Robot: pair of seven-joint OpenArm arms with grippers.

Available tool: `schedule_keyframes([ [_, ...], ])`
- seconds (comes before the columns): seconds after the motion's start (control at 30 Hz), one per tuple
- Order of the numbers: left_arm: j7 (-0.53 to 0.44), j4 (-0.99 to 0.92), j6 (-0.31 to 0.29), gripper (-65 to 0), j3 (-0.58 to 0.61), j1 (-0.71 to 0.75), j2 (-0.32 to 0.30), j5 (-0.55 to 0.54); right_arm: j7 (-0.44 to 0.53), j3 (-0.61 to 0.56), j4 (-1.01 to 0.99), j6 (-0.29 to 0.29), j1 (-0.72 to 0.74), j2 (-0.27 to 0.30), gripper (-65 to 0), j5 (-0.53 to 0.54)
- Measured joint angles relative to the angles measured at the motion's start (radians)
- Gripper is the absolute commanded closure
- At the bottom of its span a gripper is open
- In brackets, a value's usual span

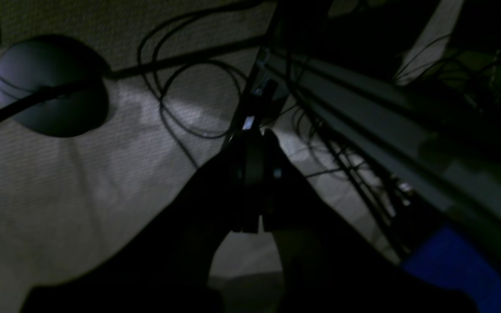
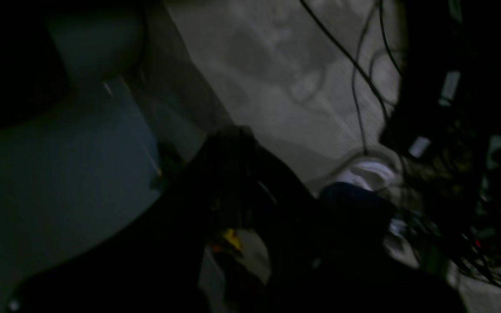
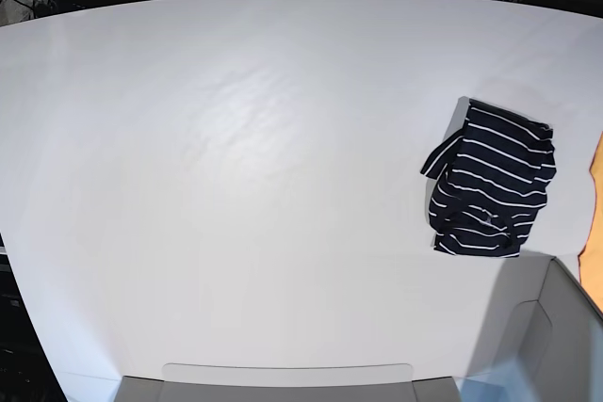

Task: Fold the T-shirt properly

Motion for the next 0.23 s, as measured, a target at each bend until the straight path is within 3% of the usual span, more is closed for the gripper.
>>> schedule_keyframes([
  [0.23, -0.017, 0.0, -0.003, 0.0, 0.0, -0.019, 0.007, -0.002, 0.0, -0.214, -0.078, 0.0, 0.022, -0.009, 0.0, -0.003],
])
